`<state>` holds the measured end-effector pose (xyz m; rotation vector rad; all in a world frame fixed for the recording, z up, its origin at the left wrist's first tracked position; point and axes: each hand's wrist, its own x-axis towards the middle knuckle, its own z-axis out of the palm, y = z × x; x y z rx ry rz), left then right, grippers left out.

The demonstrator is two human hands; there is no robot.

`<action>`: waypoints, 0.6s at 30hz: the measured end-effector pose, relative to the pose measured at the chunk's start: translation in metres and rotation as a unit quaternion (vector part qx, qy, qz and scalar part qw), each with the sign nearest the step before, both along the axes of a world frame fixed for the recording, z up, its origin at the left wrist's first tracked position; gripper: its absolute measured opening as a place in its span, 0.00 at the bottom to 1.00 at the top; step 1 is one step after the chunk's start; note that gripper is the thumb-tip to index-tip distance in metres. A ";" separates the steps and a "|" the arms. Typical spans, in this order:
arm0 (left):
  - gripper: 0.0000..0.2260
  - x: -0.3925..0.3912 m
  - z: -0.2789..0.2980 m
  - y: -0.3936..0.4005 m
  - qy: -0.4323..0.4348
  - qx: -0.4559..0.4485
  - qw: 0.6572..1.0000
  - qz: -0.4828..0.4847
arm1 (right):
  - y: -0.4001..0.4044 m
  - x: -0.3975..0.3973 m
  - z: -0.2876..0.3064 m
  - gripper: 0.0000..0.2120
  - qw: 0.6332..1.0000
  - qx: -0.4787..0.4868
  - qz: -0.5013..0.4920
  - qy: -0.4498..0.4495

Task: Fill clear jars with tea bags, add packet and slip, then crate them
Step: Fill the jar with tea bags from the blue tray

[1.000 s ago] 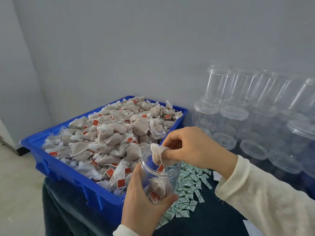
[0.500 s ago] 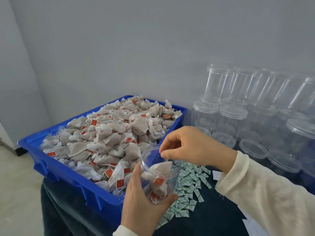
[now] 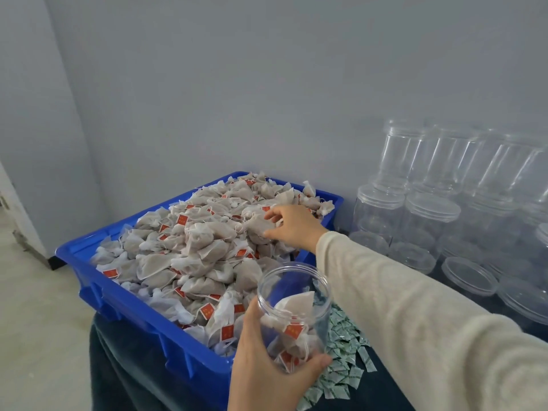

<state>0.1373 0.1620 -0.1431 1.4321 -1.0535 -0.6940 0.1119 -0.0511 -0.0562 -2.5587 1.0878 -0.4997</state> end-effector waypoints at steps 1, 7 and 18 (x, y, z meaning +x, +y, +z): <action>0.57 0.000 -0.001 -0.001 -0.013 0.014 1.000 0.002 | -0.004 0.006 -0.003 0.22 1.000 -0.014 -0.003 0.017; 0.55 0.003 0.003 -0.004 -0.024 0.053 0.998 -0.008 | -0.018 0.034 -0.020 0.24 0.995 -0.064 -0.023 0.078; 0.27 0.020 0.043 0.015 0.043 0.019 0.991 -0.122 | -0.033 0.040 -0.036 0.10 0.987 -0.128 -0.061 0.078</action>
